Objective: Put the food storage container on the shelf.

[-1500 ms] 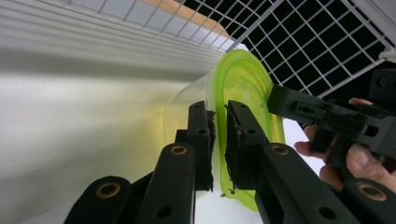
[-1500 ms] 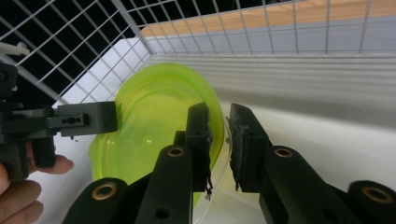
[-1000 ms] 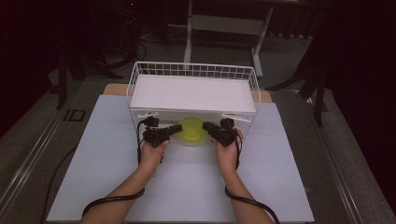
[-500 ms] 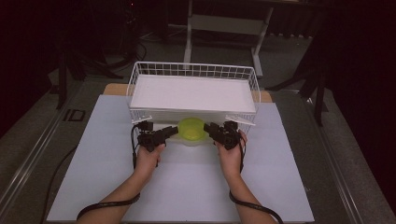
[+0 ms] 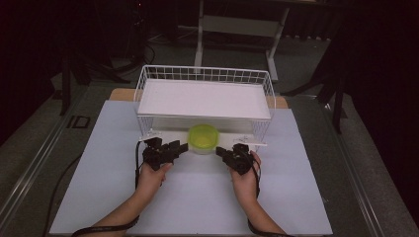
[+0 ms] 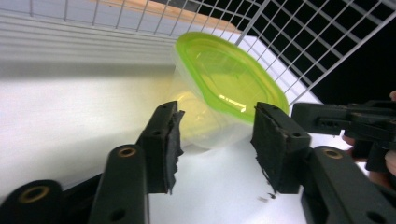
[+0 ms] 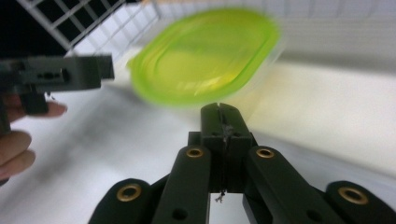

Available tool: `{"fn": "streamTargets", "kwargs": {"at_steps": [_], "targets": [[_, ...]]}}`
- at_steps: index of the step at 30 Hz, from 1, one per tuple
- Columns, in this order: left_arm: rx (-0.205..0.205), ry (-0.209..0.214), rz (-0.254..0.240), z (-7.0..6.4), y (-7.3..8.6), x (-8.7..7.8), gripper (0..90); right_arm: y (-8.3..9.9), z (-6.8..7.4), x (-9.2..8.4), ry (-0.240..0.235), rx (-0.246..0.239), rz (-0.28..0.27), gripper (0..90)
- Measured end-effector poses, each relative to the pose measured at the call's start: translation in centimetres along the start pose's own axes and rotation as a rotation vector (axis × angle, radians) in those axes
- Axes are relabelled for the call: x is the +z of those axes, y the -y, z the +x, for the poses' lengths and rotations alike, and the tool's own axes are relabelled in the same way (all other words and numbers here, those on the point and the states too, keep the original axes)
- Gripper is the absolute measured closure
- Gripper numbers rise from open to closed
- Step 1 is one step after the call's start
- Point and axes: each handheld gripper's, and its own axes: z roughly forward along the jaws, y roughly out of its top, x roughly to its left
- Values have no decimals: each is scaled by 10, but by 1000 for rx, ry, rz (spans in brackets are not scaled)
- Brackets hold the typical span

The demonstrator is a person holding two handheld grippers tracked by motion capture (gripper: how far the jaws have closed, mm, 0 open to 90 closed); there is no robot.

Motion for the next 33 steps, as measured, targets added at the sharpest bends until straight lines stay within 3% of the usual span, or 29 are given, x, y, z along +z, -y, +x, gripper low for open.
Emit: {"fn": "streamTargets", "kwargs": {"at_steps": [1, 3, 5, 8, 10, 13, 14, 16, 17, 19, 26, 29, 33], "targets": [[0, 3, -1, -1, 1, -1, 411, 2, 2, 3, -10, -3, 18, 900], [-6, 29, -20, -2, 5, -5, 387, 5, 9, 7, -27, -18, 32, 900], [24, 67, -26, -3, 9, -9, 318, 6, 14, 11, -43, -22, 40, 900], [98, 44, -36, -6, 14, -17, 262, 6, 16, 18, -50, -22, 46, 900], [124, 16, -44, -6, 18, -19, 227, 6, 16, 23, -52, -4, 53, 900], [145, -38, -61, -2, 24, -20, 76, 5, 14, 30, -41, 6, 58, 900], [145, -38, -61, -2, 24, -20, 16, 5, 14, 30, -41, 6, 58, 900], [119, -103, -84, 2, 27, -23, 7, 3, 13, 36, -36, 14, 60, 900], [109, -115, -89, 2, 28, -23, 7, 2, 13, 38, -35, 17, 58, 900], [100, -77, -108, 4, 30, -25, 7, 0, 13, 40, -31, 13, 57, 900], [190, -67, -98, -6, 36, -23, 8, -9, 8, 47, -17, 51, 41, 900], [234, -60, -101, -12, 36, -23, 7, -12, 6, 49, -5, 53, 33, 900], [263, -44, -107, -19, 37, -22, 7, -16, 4, 53, 6, 44, 45, 900]]}}
